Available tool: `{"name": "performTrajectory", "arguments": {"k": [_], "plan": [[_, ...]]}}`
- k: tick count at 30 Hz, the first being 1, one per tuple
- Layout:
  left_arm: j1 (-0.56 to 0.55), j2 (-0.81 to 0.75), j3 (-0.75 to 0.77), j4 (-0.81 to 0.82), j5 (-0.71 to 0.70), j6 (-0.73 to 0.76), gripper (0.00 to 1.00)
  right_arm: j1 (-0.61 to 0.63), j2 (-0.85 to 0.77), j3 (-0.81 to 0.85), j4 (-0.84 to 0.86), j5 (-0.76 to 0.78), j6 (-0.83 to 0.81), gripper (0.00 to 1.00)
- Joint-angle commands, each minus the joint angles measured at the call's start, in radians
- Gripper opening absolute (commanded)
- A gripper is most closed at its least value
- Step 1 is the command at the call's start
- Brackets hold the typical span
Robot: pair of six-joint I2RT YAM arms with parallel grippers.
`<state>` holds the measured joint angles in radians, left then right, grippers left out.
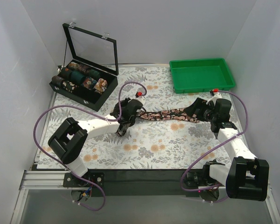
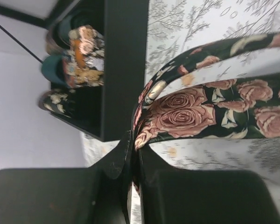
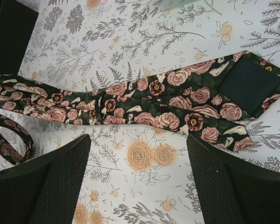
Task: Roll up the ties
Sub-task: Flatten the tie
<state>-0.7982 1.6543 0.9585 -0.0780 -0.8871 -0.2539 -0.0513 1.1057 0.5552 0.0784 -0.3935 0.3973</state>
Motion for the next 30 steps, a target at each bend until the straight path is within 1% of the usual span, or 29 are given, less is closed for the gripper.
{"name": "performTrajectory", "arguments": {"k": [1, 2, 5, 7, 8, 10, 11, 12, 13, 14, 16, 17, 18, 19, 20, 23, 24, 25, 28, 30], "plan": [[0.007, -0.093, -0.072, 0.375, -0.076, 0.444, 0.05, 0.001, -0.023, -0.012, 0.037, -0.005, 0.008, 0.75], [0.007, -0.099, -0.069, 0.368, -0.070, 0.458, 0.05, 0.001, -0.018, -0.012, 0.035, -0.005, 0.006, 0.75], [-0.007, -0.099, -0.058, 0.318, -0.076, 0.423, 0.08, 0.001, -0.006, -0.009, 0.037, -0.011, 0.008, 0.75], [-0.042, -0.088, -0.082, 0.308, -0.087, 0.391, 0.10, 0.001, -0.001, -0.009, 0.035, -0.015, 0.006, 0.75], [-0.062, -0.082, -0.086, 0.249, -0.087, 0.352, 0.11, 0.001, 0.000, -0.009, 0.035, -0.015, 0.006, 0.75], [-0.105, -0.059, -0.057, 0.149, -0.067, 0.167, 0.15, 0.001, 0.002, -0.008, 0.035, -0.015, 0.006, 0.75], [-0.149, -0.048, -0.038, 0.009, -0.053, 0.087, 0.16, 0.001, 0.005, -0.008, 0.035, -0.015, 0.005, 0.75], [-0.171, -0.021, -0.015, -0.062, -0.006, 0.008, 0.17, 0.001, 0.006, -0.008, 0.037, -0.016, 0.006, 0.75], [-0.189, -0.007, 0.009, -0.130, 0.016, -0.157, 0.18, 0.001, 0.009, -0.008, 0.037, -0.016, 0.005, 0.75], [-0.222, 0.007, 0.037, -0.223, 0.034, -0.215, 0.20, 0.001, 0.009, -0.008, 0.035, -0.018, 0.003, 0.75], [-0.251, 0.047, 0.052, -0.288, 0.066, -0.354, 0.22, 0.001, 0.011, -0.006, 0.037, -0.021, 0.003, 0.75], [-0.274, 0.059, 0.059, -0.327, 0.076, -0.398, 0.25, 0.001, 0.011, -0.006, 0.035, -0.024, 0.000, 0.75], [-0.282, 0.077, 0.059, -0.342, 0.089, -0.430, 0.30, 0.001, 0.013, -0.005, 0.035, -0.025, -0.003, 0.75], [-0.285, 0.082, 0.060, -0.351, 0.130, -0.494, 0.34, 0.001, 0.014, -0.003, 0.035, -0.028, -0.006, 0.75], [-0.285, 0.087, 0.059, -0.359, 0.141, -0.519, 0.37, 0.001, 0.022, 0.000, 0.037, -0.037, -0.008, 0.75], [-0.285, 0.062, 0.060, -0.356, 0.157, -0.602, 0.58, 0.002, 0.034, 0.006, 0.035, -0.064, -0.017, 0.76], [-0.285, 0.049, 0.066, -0.358, 0.162, -0.623, 0.68, 0.004, 0.037, 0.009, 0.035, -0.068, -0.021, 0.76], [-0.285, 0.032, 0.071, -0.358, 0.169, -0.643, 0.75, 0.005, 0.039, 0.011, 0.037, -0.071, -0.029, 0.76], [-0.277, -0.042, 0.078, -0.356, 0.204, -0.708, 0.85, 0.010, 0.037, 0.012, 0.052, -0.097, -0.057, 0.75], [-0.251, -0.108, 0.069, -0.365, 0.244, -0.766, 0.86, 0.025, 0.052, 0.029, 0.044, -0.084, -0.084, 0.73]]}}
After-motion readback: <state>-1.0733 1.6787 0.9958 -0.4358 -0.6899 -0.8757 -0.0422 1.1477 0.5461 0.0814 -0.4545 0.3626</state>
